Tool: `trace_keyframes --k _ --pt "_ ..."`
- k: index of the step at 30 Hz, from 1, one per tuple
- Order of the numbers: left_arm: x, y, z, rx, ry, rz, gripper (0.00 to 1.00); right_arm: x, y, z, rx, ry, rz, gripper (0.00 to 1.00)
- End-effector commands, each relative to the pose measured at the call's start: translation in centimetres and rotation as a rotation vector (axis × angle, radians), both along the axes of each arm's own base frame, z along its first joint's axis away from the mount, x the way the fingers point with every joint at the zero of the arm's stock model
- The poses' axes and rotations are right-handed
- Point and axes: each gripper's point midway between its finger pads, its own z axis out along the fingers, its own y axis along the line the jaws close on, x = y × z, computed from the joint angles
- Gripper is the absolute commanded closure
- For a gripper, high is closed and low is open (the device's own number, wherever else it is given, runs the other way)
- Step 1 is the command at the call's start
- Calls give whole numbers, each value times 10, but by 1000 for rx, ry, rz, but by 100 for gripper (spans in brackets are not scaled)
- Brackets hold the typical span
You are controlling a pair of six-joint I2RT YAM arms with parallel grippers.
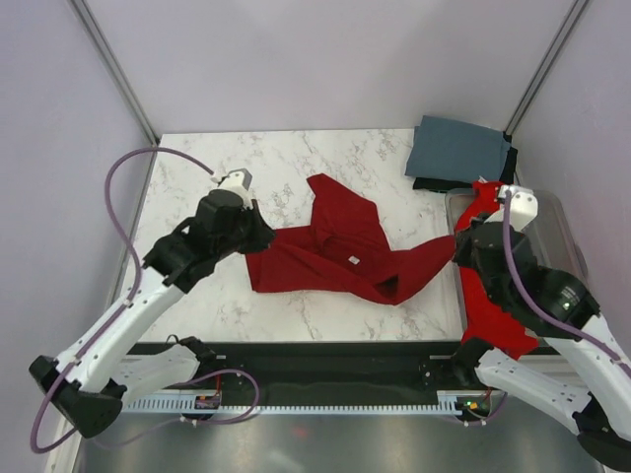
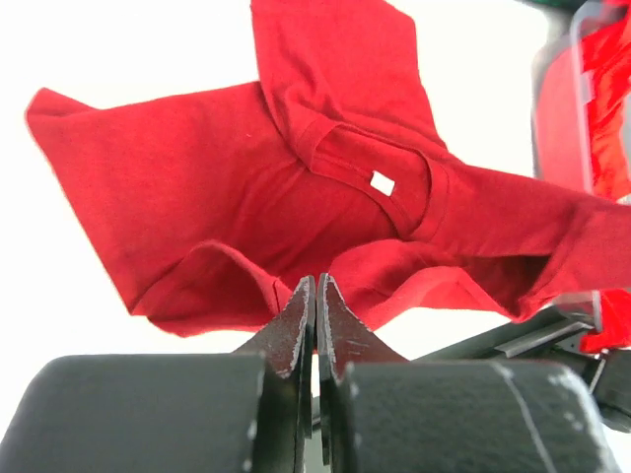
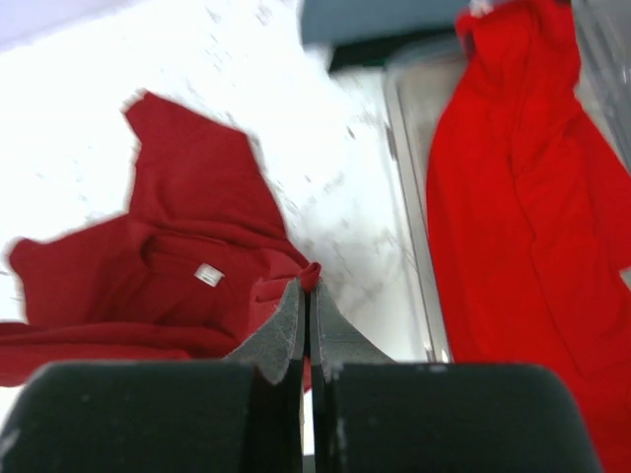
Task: Fold and stack the t-shirts
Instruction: Flatten the tshirt out
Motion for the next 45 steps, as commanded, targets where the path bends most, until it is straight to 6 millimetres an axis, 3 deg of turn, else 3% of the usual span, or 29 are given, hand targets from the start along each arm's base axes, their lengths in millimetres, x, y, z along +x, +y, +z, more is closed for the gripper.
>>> trace_keyframes --k 1,2,3,5,6,7,8,9,10,11,14,19,21,24,25,28,32,38,40,42,44,45 --pt "-18 32 60 0 -138 46 98 7 -3 68 13 -138 10 100" --pt "-20 38 73 -9 -168 60 98 5 -8 98 37 -193 4 100" --pt "-23 48 98 -21 -229 90 98 5 -11 110 17 -212 6 100" --pt "-35 65 126 -40 -301 119 98 9 -18 135 -8 -249 -25 100" --pt "-41 79 151 -55 -365 154 98 2 -27 165 0 -305 -33 100" --pt "-46 87 164 -62 -395 174 98 6 -27 177 -11 -316 -42 100" --pt "-52 96 174 -65 -422 195 98 -3 -38 207 21 -373 -65 100" --pt "-62 114 196 -74 -476 239 98 -5 -42 220 23 -395 -71 100" --pt "-67 123 205 -74 -498 262 98 -1 -40 229 4 -400 -69 100" --pt "-72 131 214 -81 -522 284 98 -11 -50 252 40 -451 -79 100" --pt "-91 166 240 -97 -603 388 98 -22 -66 279 70 -513 -121 100" --pt "-123 203 265 -182 -707 479 98 -42 -81 295 140 -590 -121 100" --pt "-129 205 271 -198 -736 466 98 -40 -66 302 130 -635 -25 100" --pt "-139 204 282 -235 -794 423 98 -58 -35 324 145 -765 220 100" --pt "-142 202 287 -247 -814 399 98 -75 -21 334 153 -828 353 100" --pt "-157 190 309 -288 -914 281 98 -103 -11 361 154 -970 499 100" --pt "-193 187 355 -358 -1108 150 98 -150 -24 403 171 -1165 585 100" --pt "-233 195 398 -401 -1297 71 98 -194 -49 442 185 -1357 562 100" --pt "-244 198 408 -413 -1358 58 98 -195 -43 446 176 -1372 573 100" --pt "-240 200 413 -399 -1378 82 98 -185 -31 449 165 -1370 583 100" --pt "-217 200 411 -344 -1339 148 98 -161 -19 447 144 -1336 561 100" --pt "-201 199 405 -314 -1295 184 98 -138 -13 445 133 -1297 520 100"
